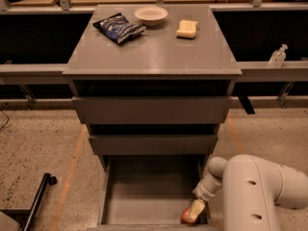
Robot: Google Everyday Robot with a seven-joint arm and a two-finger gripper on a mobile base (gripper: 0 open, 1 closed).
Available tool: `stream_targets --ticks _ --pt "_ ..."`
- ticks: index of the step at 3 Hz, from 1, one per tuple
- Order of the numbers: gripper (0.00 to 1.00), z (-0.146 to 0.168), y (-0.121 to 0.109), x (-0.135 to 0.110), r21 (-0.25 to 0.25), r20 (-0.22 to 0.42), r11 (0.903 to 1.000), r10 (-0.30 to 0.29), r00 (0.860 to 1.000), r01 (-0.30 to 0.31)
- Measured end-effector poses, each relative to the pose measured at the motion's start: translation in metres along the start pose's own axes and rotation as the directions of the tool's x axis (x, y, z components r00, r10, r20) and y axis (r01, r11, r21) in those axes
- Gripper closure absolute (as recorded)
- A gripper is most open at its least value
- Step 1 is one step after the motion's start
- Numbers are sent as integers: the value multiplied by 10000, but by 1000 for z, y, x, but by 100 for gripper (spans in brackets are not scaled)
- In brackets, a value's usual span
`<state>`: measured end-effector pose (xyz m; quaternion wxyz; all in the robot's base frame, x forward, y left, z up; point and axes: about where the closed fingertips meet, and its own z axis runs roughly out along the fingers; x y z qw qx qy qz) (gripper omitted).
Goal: Pick apple from bottom drawer and place on counter
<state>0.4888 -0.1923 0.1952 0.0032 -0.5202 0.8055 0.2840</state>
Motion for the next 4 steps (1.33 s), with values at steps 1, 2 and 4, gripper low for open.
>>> stream_targets --ticks 1,2,4 --pt "0 5 -5 3 -81 9 9999 116 9999 -116" --pt "0 16 -12 5 -278 41 9993 238 9997 -237" --pt "18 39 -16 3 -825 212 9958 406 9989 -388"
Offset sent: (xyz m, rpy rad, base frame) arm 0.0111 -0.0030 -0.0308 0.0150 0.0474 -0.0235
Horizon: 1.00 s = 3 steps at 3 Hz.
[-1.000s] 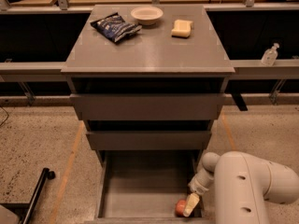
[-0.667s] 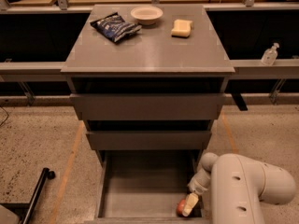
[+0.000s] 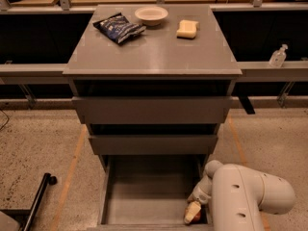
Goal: Pick apple from bottom drawer and place on counter
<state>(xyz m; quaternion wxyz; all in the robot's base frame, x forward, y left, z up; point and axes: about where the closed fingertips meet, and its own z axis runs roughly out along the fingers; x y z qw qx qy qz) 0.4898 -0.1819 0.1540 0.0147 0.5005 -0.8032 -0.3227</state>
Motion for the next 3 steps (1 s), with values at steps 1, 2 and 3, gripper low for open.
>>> stream_targets --ticks 1,2,3 --pt "41 6 0 5 -144 -15 9998 158 9999 -159" --pt "64 8 2 9 -208 -60 9994 279 9996 -281" --pt "88 7 2 12 -179 -107 9993 330 9994 -332"
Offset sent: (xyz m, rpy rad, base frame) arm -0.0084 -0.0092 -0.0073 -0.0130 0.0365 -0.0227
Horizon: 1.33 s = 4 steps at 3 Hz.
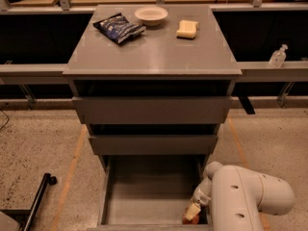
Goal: Pick apple from bottom drawer and place on counter
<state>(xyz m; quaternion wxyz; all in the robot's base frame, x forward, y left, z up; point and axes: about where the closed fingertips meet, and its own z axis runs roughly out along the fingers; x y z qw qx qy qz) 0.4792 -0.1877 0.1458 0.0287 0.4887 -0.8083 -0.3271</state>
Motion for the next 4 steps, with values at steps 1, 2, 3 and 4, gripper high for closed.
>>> stream_targets --ticks 1,2,3,4 --pt "100 -7 2 -3 187 19 9998 -79 10000 79" --pt "100 -26 8 -14 615 217 9971 -471 9987 457" --pt "100 -49 18 -28 1057 535 9899 -1003 9935 942" --pt "100 -66 26 -36 1304 1000 9833 -1401 9851 1266"
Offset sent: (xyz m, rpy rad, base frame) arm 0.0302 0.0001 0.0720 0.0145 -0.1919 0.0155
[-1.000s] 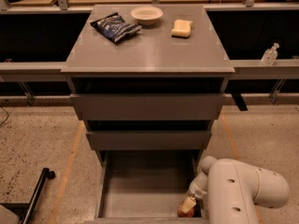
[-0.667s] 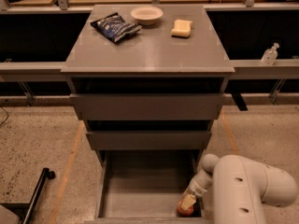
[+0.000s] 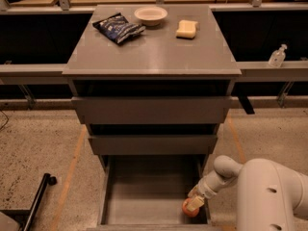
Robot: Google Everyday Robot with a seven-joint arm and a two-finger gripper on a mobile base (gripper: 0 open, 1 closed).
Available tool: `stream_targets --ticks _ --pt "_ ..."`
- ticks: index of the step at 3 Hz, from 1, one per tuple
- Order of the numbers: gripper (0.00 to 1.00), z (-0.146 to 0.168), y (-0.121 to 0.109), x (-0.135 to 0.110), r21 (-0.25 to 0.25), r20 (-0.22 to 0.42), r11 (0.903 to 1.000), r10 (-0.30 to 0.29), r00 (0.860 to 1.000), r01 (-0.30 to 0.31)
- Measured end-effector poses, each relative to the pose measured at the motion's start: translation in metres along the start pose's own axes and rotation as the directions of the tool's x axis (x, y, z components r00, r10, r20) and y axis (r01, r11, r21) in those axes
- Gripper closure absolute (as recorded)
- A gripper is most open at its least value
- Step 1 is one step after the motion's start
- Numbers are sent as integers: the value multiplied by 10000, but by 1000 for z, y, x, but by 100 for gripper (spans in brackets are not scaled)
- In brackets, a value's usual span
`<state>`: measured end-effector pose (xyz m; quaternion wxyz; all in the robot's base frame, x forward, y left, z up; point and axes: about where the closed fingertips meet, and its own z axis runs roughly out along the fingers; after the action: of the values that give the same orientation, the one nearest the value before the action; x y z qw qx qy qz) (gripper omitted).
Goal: Pick apple from bottom drawer and place on counter
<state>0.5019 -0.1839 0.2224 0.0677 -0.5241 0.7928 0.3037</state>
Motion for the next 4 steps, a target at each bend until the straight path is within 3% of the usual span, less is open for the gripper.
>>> stream_targets --ticks 1,2,4 --pt "100 -24 12 -10 148 936 9988 -469 9945 457" --pt "100 -61 31 -18 665 1996 9926 -1133 9733 1019" --pt "100 -152 82 -26 2314 3410 9542 -2623 9027 1898"
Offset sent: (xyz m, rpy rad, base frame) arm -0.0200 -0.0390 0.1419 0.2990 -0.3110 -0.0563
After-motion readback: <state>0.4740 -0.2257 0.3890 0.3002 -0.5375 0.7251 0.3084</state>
